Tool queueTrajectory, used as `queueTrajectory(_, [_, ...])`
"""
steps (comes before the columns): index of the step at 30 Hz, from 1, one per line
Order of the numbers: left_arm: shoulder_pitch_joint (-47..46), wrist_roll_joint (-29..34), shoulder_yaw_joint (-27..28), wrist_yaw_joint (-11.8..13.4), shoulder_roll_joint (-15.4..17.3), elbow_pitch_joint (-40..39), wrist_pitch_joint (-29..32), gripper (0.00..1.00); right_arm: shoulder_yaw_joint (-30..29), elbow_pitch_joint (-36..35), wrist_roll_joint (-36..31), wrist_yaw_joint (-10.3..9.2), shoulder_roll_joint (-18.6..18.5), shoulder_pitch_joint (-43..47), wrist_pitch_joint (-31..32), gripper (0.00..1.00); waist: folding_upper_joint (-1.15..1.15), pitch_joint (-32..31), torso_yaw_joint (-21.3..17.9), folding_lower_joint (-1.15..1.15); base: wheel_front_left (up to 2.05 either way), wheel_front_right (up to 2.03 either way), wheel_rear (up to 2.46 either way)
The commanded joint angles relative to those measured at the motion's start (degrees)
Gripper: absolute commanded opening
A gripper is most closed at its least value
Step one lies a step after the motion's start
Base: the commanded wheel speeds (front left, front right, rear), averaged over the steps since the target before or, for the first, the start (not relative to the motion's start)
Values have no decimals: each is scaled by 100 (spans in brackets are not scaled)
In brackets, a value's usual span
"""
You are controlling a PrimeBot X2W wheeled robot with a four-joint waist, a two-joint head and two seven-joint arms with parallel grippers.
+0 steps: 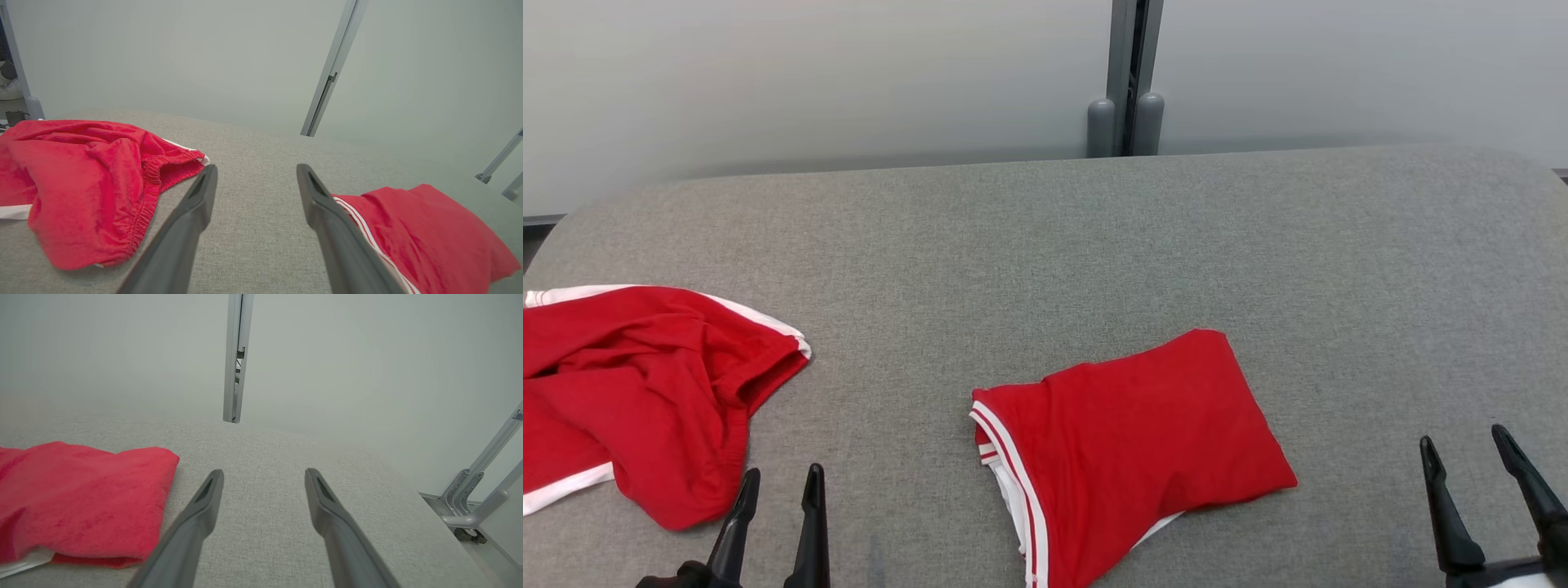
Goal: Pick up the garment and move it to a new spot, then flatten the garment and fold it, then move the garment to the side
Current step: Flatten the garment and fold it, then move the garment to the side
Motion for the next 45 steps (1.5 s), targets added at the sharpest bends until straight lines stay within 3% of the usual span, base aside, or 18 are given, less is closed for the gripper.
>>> queueTrajectory(1, [18,40,11,3,23,7,-8,100,-122,-15,-110,-1,46,126,-30,100,0,-21,-6,0,0,0,0])
queueTrajectory(9, [83,149,79,16,22,74,-8,100,-244,47,-81,-1,307,268,-31,100,0,-72,7,0,0,0,0])
queueTrajectory(15, [21,178,64,9,22,85,-8,100,304,314,481,-1,223,-252,-32,100,0,-30,215,0,0,0,0])
queueTrajectory(18, [28,175,35,6,21,91,-8,100,754,843,1069,-1,118,-689,46,100,0,-2,349,0,0,0,0])
queueTrajectory(23, [18,182,-13,1,23,96,-8,100,1424,1470,2117,0,-154,-1558,1214,100,0,110,556,0,0,0,0])
queueTrajectory(28, [-124,163,-53,3,22,115,-8,100,1605,2194,2382,-1,-278,-2153,2252,100,0,256,750,0,0,0,0])
queueTrajectory(33, [-219,142,-77,-7,24,105,-8,100,1569,2741,2388,0,-108,-2394,2758,100,0,364,857,0,0,0,0])
queueTrajectory(37, [-286,143,-48,-12,22,82,-8,100,1729,2976,2883,1,54,-2457,3197,100,0,437,868,0,0,0,0])
queueTrajectory(38, [-292,151,-38,-14,22,80,-8,100,1768,2983,3009,1,47,-2489,3255,81,0,456,859,0,0,0,0])
queueTrajectory(39, [-293,154,-25,-16,21,77,-8,100,1793,2975,3150,1,42,-2514,3285,44,0,469,845,0,0,0,0])
queueTrajectory(40, [-290,161,-6,-13,22,79,-8,100,1809,2954,3297,1,32,-2536,3314,0,0,478,823,0,0,0,0])
queueTrajectory(45, [-325,187,7,-27,21,93,-8,100,1965,2831,3790,0,-216,-2608,3350,0,0,490,707,0,0,0,0])
